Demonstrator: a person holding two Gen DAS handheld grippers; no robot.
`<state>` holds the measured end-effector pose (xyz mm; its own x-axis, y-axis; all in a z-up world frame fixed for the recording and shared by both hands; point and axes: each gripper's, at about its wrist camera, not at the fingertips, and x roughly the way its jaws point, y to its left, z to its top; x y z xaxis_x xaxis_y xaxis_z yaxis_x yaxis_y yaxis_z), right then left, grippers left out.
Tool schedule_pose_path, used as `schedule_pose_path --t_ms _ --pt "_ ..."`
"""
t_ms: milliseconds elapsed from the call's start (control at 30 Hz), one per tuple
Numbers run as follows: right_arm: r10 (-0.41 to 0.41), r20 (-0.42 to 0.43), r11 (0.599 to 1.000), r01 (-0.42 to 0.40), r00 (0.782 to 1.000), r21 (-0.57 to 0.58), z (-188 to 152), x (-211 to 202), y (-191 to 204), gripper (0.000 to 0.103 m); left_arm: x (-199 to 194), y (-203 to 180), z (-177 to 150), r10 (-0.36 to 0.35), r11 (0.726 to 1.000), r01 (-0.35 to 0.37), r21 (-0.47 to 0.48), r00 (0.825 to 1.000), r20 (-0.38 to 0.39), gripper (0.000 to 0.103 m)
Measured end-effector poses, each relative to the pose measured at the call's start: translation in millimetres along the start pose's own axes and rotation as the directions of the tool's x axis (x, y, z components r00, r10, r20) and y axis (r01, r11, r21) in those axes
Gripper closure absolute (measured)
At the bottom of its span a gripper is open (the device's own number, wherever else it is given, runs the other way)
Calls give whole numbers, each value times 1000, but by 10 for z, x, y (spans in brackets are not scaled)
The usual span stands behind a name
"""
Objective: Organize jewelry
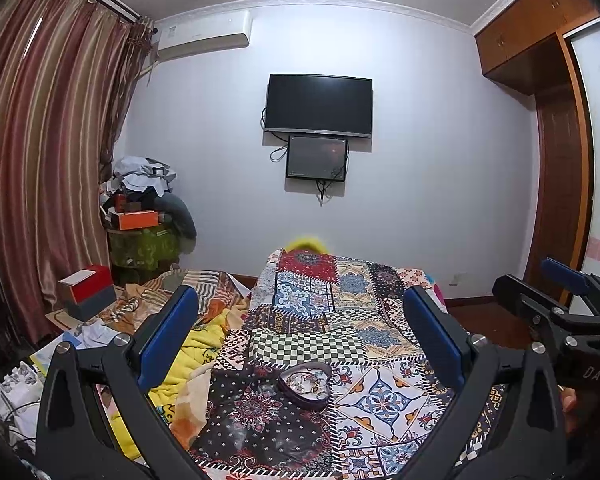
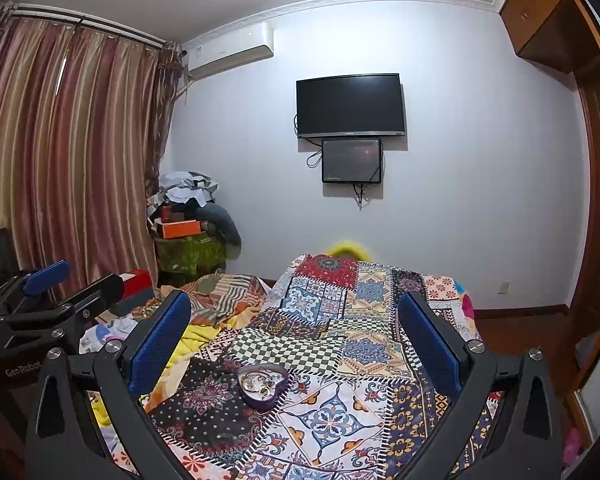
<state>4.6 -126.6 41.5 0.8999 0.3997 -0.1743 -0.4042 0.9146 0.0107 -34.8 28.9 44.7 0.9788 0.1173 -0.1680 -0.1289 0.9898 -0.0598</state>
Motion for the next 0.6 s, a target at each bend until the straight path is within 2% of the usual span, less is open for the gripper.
schedule_pose_path --t_ms 600 --pt "0 -17 1000 0 1000 7 -24 46 -2 0 53 -8 -19 2 1000 -2 4 1000 -12 0"
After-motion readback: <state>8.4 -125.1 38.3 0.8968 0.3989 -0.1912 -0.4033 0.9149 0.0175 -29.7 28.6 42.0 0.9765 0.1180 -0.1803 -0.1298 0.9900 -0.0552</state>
